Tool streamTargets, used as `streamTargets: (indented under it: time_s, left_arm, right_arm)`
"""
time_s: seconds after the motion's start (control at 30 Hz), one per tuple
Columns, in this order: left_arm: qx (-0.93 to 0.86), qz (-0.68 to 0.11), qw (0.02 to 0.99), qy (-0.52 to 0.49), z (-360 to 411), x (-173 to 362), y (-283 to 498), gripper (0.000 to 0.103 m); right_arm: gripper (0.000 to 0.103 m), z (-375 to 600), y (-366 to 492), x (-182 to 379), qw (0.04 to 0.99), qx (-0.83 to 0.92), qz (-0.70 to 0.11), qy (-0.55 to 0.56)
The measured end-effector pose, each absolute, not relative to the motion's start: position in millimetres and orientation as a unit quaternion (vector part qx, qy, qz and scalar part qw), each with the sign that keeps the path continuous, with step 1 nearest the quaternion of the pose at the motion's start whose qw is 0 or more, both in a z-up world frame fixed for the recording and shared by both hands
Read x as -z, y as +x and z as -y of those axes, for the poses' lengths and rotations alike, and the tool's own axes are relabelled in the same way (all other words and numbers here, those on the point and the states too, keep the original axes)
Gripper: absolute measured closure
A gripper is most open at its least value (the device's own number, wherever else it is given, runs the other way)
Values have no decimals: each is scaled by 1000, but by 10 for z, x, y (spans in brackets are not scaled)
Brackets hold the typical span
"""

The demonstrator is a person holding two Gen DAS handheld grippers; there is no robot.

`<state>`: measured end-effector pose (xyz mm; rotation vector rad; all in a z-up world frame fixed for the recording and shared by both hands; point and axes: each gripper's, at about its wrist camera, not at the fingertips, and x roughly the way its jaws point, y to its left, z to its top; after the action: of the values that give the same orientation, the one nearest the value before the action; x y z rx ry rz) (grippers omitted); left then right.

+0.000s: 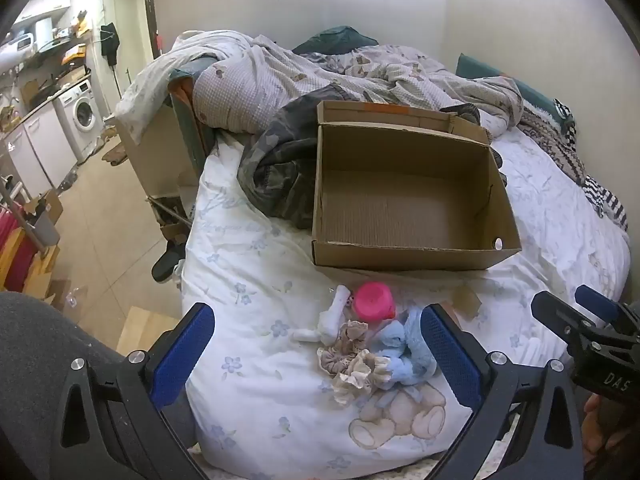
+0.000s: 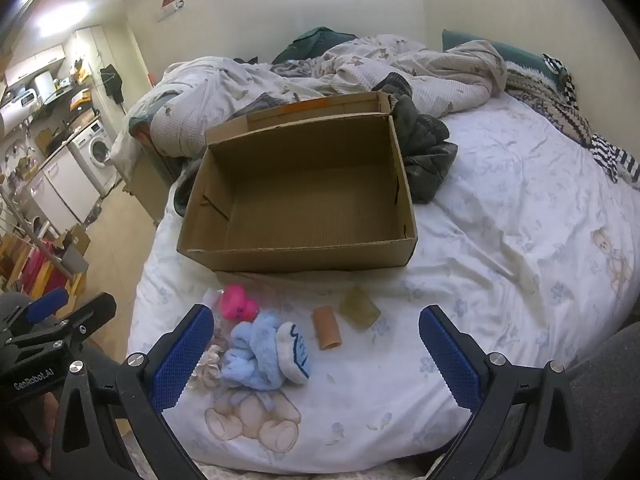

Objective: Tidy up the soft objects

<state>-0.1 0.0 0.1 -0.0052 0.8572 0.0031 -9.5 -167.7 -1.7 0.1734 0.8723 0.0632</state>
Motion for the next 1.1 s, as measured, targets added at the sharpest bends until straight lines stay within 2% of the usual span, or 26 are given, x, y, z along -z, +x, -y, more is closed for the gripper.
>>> streamTargets:
  time_s: [1.1]
  left_arm:
    - [-4,-409,913,-4,15,12,-2,0]
  right_arm:
    - [0,1662,-95,21,903,-28,-422,79]
